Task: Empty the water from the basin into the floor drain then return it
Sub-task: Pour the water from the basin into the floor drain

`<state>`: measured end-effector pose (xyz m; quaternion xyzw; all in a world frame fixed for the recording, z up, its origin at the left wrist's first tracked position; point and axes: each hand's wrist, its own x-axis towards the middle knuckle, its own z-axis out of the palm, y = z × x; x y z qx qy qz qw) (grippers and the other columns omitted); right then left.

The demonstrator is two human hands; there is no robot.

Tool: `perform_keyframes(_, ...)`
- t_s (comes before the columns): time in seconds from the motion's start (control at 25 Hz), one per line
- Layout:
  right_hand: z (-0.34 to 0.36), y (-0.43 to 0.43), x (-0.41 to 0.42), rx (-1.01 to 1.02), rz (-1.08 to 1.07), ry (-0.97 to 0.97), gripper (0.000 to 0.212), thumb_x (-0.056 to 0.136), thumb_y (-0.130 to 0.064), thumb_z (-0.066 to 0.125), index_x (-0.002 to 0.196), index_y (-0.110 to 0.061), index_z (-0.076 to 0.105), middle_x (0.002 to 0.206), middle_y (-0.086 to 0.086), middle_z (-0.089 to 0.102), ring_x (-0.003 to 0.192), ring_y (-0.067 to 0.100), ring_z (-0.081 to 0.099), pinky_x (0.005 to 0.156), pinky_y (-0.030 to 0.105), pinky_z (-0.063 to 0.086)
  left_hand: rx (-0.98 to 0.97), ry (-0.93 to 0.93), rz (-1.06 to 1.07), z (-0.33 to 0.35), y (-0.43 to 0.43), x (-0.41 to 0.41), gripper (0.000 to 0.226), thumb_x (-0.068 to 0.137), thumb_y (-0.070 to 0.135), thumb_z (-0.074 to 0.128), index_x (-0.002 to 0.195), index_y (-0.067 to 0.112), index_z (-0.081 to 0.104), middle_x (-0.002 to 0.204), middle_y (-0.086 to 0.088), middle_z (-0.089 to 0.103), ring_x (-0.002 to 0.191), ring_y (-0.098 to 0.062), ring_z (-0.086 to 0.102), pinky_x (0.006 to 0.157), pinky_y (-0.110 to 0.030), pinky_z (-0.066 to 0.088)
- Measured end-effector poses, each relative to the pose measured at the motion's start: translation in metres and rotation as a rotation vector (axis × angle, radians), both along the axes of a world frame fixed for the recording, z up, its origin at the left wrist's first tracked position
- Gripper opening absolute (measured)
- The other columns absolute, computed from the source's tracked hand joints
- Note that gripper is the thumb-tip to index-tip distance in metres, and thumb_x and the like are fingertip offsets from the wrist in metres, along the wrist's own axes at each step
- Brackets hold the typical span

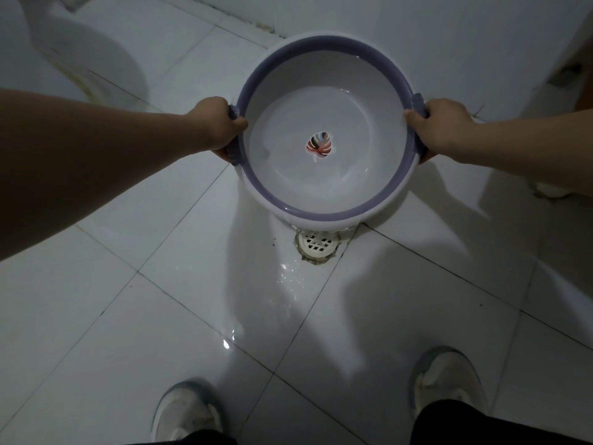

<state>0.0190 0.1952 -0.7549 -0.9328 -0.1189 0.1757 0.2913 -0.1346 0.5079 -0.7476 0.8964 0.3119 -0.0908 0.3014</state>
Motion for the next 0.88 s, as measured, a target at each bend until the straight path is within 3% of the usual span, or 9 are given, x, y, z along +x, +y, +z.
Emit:
perform_keyframes(0.2, -0.0007, -0.0007, 0.0, -0.013, 0.012, -0.036, 0.032, 0.102, -0.031, 0.043, 0.095, -0.003, 0.057, 0.079, 0.018, 0.06, 0.051, 0.02, 0.057, 0.03, 0.013, 0.04, 0.063, 0.0, -0.03, -0.0012, -0.0005, 0.0005, 0.025, 0.1, 0.026, 0.045, 0.094, 0.003, 0.055, 0.071, -0.004, 0.059, 0.053, -0.012, 0.057, 0.041, -0.023, 0.042)
perform_keyframes(0.52, 0.001, -0.0016, -0.0021, -0.022, 0.025, -0.038, 0.035, 0.103, -0.033, 0.041, 0.096, -0.002, 0.057, 0.08, 0.017, 0.061, 0.056, 0.026, 0.059, 0.04, 0.02, 0.044, 0.116, -0.011, -0.055, -0.0023, 0.0006, 0.0025, 0.025, 0.099, 0.026, 0.045, 0.095, 0.004, 0.054, 0.076, -0.006, 0.058, 0.054, -0.012, 0.054, 0.042, -0.023, 0.039)
perform_keyframes(0.72, 0.0015, -0.0011, -0.0041, -0.023, 0.029, -0.06, 0.032, 0.103, -0.032, 0.042, 0.095, -0.004, 0.055, 0.079, 0.017, 0.059, 0.051, 0.019, 0.055, 0.03, 0.011, 0.038, 0.148, -0.002, -0.06, -0.0023, 0.0006, 0.0018, 0.025, 0.1, 0.027, 0.045, 0.094, 0.005, 0.053, 0.066, 0.0, 0.051, 0.052, -0.012, 0.05, 0.039, -0.029, 0.041)
perform_keyframes(0.88, 0.0013, -0.0013, -0.004, -0.023, 0.038, -0.047, 0.034, 0.103, -0.033, 0.042, 0.098, -0.003, 0.057, 0.081, 0.017, 0.061, 0.059, 0.028, 0.059, 0.042, 0.021, 0.044, 0.153, -0.002, -0.06, -0.0022, 0.0013, 0.0012, 0.025, 0.1, 0.028, 0.045, 0.093, 0.005, 0.053, 0.065, 0.001, 0.05, 0.051, -0.011, 0.049, 0.038, -0.029, 0.041)
